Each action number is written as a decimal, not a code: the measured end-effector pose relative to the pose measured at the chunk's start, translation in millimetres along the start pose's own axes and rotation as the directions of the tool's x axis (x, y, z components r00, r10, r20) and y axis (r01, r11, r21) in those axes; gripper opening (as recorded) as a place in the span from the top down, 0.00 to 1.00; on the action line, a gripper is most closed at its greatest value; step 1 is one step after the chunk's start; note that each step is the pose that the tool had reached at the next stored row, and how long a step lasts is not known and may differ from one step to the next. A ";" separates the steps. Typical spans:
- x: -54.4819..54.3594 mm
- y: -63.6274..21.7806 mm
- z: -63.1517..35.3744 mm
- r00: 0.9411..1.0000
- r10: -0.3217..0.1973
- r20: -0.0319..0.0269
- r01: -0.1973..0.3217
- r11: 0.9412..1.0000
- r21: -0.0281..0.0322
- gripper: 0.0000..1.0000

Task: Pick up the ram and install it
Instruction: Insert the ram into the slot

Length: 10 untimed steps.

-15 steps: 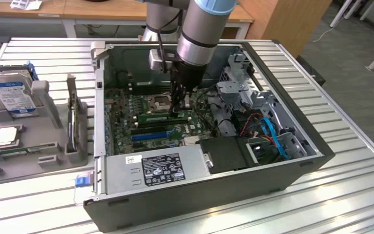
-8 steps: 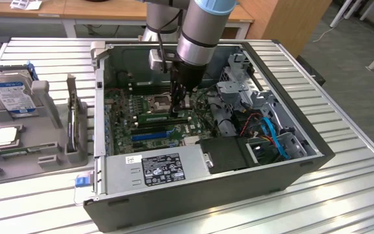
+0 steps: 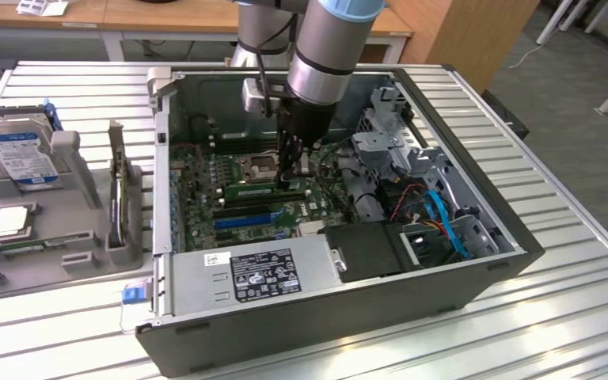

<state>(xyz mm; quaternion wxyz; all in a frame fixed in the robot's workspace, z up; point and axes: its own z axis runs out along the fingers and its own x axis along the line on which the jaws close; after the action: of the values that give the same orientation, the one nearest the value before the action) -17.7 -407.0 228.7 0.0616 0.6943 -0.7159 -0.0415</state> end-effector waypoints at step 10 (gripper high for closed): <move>0.0 0.0 0.0 1.000 -0.007 -0.001 0.007 1.000 0.000 0.88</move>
<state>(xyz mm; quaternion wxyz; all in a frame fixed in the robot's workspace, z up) -17.7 -407.0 228.7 0.0618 0.6970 -0.7133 -0.0412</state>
